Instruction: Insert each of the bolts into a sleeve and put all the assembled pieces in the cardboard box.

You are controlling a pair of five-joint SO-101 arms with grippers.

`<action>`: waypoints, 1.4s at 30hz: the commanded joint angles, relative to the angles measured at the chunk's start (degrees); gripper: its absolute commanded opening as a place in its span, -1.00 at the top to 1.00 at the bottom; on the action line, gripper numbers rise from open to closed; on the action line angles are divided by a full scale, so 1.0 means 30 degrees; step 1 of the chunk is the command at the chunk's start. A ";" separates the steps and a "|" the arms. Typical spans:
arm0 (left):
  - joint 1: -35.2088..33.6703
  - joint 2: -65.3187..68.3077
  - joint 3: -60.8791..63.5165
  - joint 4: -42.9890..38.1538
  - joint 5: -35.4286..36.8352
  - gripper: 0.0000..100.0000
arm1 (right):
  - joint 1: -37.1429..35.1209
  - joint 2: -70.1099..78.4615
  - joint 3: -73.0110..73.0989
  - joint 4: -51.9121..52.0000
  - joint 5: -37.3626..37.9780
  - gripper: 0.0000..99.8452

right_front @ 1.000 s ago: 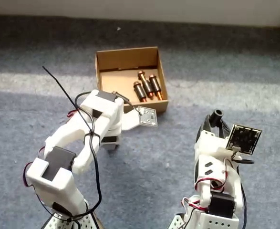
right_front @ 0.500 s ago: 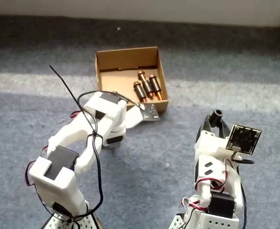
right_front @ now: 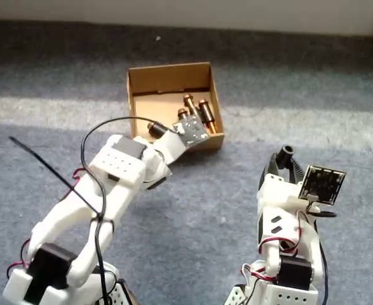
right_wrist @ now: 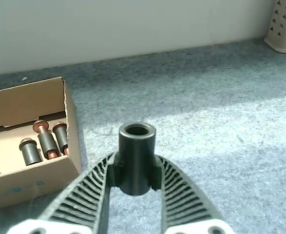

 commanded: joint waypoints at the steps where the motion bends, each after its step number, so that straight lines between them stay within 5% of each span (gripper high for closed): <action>1: 0.0249 -0.4557 0.2271 -0.2608 0.2637 0.99 | -0.1568 -0.0308 -0.0103 -0.0103 0.0264 0.98; 11: -0.1656 -1.1971 0.7282 -0.6564 0.7414 0.98 | -0.5993 -0.0308 -0.0073 0.0337 0.0176 0.98; 19: -0.1802 -1.8447 1.0681 -0.6974 0.7707 0.98 | -0.9245 -0.0308 0.0952 0.0308 0.0205 0.99; 27: -0.1626 -2.5304 1.3963 -0.6945 0.7795 0.98 | -1.0066 -0.0308 0.0952 0.0308 0.0205 0.99; 42: -0.1421 -3.0667 1.4960 -0.6740 1.4125 0.89 | -1.2498 -0.0308 0.0982 -0.0278 0.0117 0.99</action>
